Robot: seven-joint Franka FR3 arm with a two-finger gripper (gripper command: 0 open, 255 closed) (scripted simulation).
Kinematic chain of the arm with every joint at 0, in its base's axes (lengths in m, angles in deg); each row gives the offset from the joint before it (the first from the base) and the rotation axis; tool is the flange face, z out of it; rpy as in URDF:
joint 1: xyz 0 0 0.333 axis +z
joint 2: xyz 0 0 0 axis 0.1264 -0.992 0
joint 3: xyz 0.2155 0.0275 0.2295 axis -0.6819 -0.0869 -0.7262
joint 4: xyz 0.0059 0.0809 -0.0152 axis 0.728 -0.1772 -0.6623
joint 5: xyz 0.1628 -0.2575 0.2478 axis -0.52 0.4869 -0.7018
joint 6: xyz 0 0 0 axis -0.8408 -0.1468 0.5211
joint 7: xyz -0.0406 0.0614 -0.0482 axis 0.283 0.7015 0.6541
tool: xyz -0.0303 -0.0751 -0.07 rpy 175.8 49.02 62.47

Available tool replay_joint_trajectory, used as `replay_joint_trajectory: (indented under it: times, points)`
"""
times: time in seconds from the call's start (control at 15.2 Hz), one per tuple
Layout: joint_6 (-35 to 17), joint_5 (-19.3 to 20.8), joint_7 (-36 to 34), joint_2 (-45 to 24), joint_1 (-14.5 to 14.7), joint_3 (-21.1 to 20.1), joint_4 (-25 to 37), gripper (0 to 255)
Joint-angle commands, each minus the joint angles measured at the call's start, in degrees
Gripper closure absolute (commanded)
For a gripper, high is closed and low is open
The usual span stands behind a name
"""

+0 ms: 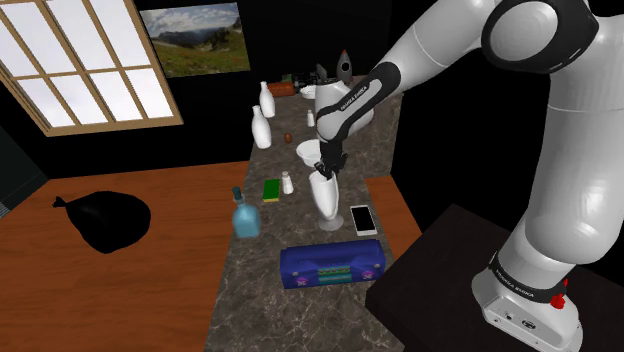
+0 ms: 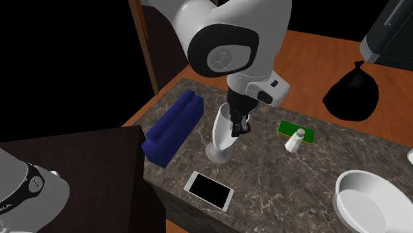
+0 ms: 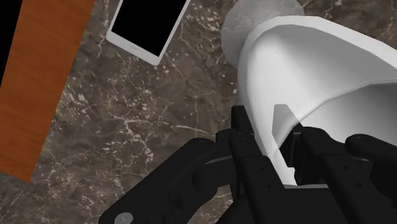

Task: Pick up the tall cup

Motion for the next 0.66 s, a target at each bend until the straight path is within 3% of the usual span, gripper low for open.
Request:
replay_joint_trajectory:
  times: [0.0, 0.59]
  points:
    - [1.4, -0.1, 0.1, 1.0, -0.1, 0.0, 0.4, 255]
    - [6.2, -0.5, 0.3, 4.4, -0.2, -0.2, 1.9, 255]
